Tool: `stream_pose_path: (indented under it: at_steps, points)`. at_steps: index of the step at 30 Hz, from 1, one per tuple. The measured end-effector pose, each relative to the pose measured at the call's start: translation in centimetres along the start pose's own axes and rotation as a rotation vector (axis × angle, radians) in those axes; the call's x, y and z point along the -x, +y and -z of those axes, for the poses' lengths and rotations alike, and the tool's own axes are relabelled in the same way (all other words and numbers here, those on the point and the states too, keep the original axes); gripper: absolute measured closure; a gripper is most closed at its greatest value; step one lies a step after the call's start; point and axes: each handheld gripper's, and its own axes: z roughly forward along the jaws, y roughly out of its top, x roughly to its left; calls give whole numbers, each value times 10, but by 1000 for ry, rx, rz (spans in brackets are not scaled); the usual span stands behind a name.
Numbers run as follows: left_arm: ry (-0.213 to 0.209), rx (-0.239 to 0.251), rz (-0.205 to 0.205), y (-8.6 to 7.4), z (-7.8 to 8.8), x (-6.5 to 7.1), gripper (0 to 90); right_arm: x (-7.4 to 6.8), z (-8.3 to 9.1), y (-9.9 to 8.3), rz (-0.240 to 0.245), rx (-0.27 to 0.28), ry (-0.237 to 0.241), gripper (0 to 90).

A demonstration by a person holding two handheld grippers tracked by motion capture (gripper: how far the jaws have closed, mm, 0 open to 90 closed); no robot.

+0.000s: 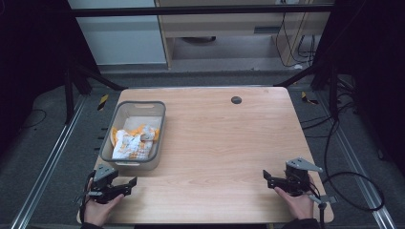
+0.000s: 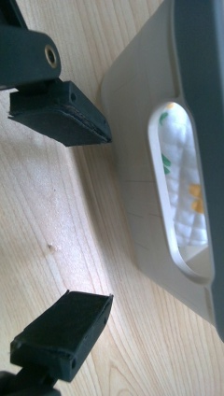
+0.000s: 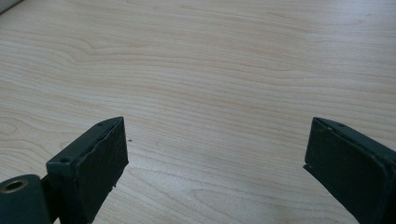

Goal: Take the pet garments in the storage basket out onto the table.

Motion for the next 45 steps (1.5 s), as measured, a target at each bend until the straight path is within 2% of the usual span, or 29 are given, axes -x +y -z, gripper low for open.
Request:
stream_pose_path:
  at_steps: [5, 11, 21, 26, 31, 45]
  points:
    - [0, 46, 15, 4, 8, 0, 190, 4, 0, -3, 9, -16, -17, 53]
    - [-7, 46, 6, 6, 11, 0, 187, 4, 0, -4, 13, -12, -22, 64]
    - [2, 110, 8, 16, 23, 2, 185, 1, -2, -5, 36, -13, -13, 77]
    - [11, 159, 14, 24, 31, 2, 186, 1, -2, -6, 43, -6, -16, 82]
    - [6, 189, 24, 32, 38, 2, 186, 0, -2, -6, 35, -2, -12, 88]
    - [13, 224, 21, 45, 50, 2, 184, -1, -2, -7, 51, 17, -8, 104]
